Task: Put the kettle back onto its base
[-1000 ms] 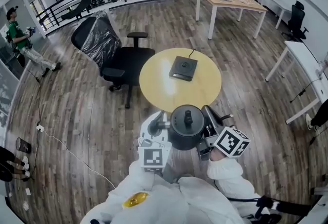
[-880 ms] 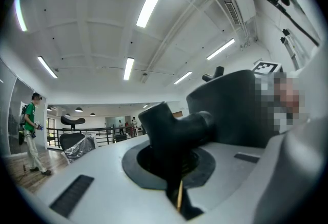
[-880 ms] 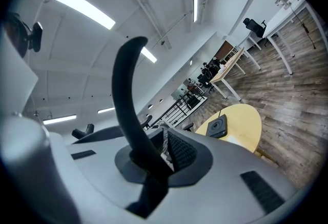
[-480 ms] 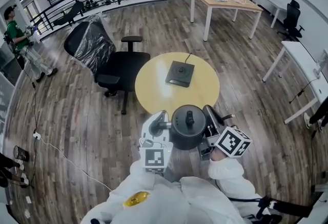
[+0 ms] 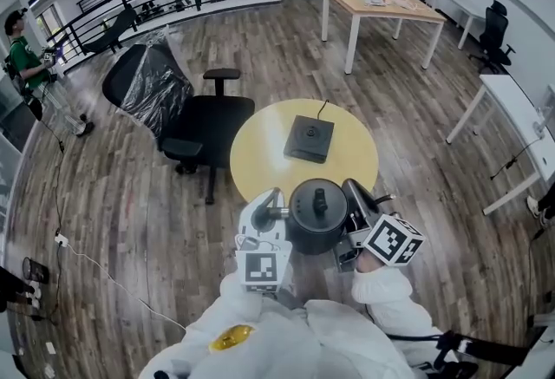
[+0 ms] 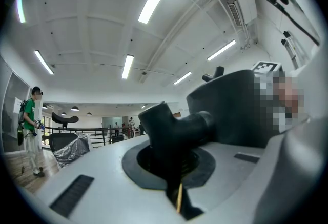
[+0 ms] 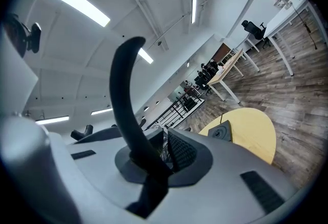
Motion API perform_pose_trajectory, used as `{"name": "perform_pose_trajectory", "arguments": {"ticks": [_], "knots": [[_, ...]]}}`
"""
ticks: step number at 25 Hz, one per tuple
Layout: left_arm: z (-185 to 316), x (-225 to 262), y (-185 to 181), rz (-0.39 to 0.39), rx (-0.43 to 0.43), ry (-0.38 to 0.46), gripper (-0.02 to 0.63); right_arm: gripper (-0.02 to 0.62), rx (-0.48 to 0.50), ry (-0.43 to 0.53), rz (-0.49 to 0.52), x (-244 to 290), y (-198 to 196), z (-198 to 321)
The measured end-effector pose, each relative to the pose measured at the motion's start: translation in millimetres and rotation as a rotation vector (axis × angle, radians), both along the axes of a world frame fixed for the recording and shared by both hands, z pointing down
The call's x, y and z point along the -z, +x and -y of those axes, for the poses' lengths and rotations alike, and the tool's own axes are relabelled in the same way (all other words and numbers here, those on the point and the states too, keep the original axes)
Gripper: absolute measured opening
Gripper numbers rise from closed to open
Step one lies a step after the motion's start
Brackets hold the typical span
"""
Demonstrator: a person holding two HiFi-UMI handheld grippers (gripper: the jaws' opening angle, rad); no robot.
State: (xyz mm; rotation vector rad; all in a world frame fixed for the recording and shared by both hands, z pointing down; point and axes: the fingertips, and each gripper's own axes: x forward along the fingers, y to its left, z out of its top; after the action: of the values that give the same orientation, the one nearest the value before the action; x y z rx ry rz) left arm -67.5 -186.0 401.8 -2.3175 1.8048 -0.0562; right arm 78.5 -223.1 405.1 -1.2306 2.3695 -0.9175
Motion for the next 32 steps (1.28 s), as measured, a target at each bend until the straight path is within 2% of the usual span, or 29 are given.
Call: {"name": "perform_pose_trajectory", "arguments": {"ticks": [20,32], "knots": [[128.9,1.7,-66.4,-0.014,-0.014,-0.003,-0.003,0.032,-0.012,-0.029,-0.006,1.4,-66.0,127.6],[183.4,1.5,-80.9,-0.039,-0.055,0.003,-0.003,0.032,-0.054,-0.022,-0.034,4.9,-79.4,175.4]]}}
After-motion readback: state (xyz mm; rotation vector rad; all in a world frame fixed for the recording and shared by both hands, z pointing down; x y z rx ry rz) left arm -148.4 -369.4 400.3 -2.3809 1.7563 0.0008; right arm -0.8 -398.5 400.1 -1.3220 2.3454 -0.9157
